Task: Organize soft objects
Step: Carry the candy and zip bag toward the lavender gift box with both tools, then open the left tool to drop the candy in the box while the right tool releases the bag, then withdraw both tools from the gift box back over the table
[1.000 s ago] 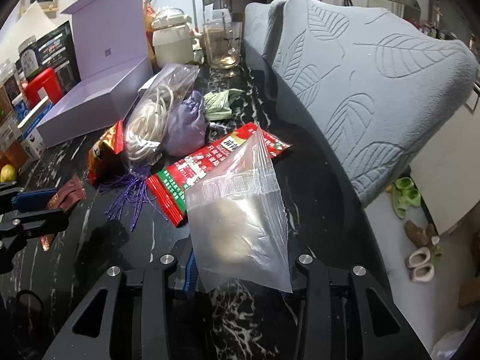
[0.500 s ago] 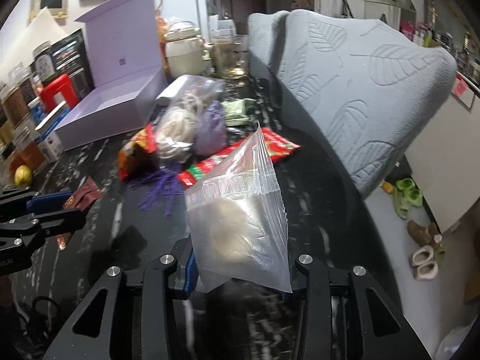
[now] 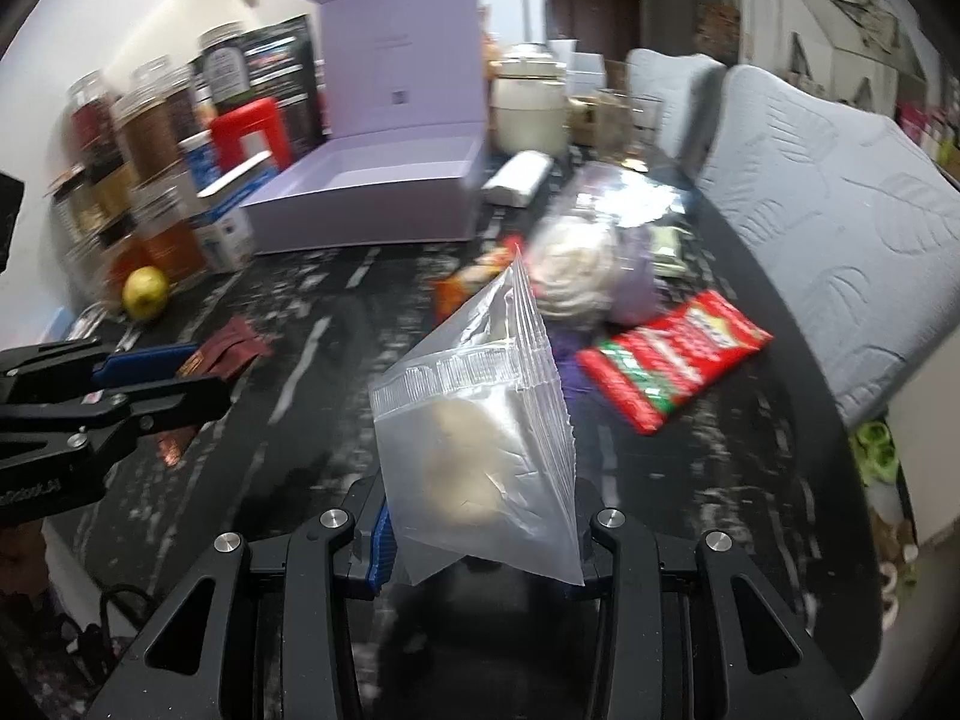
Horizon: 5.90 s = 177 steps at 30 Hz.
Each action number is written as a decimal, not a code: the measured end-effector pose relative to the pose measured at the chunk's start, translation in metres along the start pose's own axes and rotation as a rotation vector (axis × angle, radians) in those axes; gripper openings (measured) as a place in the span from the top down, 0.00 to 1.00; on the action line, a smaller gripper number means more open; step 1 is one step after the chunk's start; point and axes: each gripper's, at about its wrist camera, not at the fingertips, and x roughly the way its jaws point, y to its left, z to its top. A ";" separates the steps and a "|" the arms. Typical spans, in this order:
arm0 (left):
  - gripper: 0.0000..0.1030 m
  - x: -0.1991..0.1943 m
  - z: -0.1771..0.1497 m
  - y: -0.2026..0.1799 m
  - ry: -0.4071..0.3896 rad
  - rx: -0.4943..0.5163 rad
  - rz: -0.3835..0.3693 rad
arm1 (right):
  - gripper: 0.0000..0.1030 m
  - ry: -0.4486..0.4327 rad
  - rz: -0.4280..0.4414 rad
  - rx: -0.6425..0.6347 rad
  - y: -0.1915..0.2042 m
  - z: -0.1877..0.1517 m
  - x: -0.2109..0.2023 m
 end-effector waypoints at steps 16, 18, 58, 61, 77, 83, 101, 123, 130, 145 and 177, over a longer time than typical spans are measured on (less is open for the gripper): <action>0.68 -0.043 0.005 0.042 -0.100 -0.063 0.109 | 0.61 -0.012 0.179 -0.152 0.075 0.021 0.007; 0.68 -0.049 0.011 0.046 -0.122 -0.061 0.123 | 0.61 -0.023 0.188 -0.162 0.080 0.028 0.006; 0.68 0.003 0.250 0.114 -0.313 0.043 0.203 | 0.61 -0.253 0.156 -0.251 0.056 0.278 0.044; 0.68 0.025 0.261 0.122 -0.292 0.035 0.214 | 0.61 -0.228 0.149 -0.244 0.051 0.293 0.064; 0.68 0.147 0.285 0.161 -0.099 -0.029 0.242 | 0.61 -0.054 0.109 -0.180 0.023 0.312 0.171; 0.68 0.173 0.287 0.167 -0.056 -0.034 0.284 | 0.61 -0.004 0.110 -0.145 0.012 0.314 0.197; 0.66 0.185 0.288 0.175 -0.048 -0.120 0.336 | 0.61 0.041 0.103 -0.119 0.000 0.313 0.223; 0.04 0.168 0.286 0.172 -0.066 -0.127 0.368 | 0.28 0.006 0.070 -0.080 -0.013 0.321 0.210; 0.04 0.151 0.288 0.162 -0.092 -0.121 0.376 | 0.28 -0.020 0.061 -0.091 -0.011 0.320 0.193; 0.04 0.082 0.290 0.110 -0.198 -0.062 0.378 | 0.28 -0.118 0.042 -0.082 -0.020 0.313 0.114; 0.04 -0.071 0.203 0.020 -0.364 0.091 0.328 | 0.26 -0.328 -0.050 -0.078 -0.001 0.216 -0.076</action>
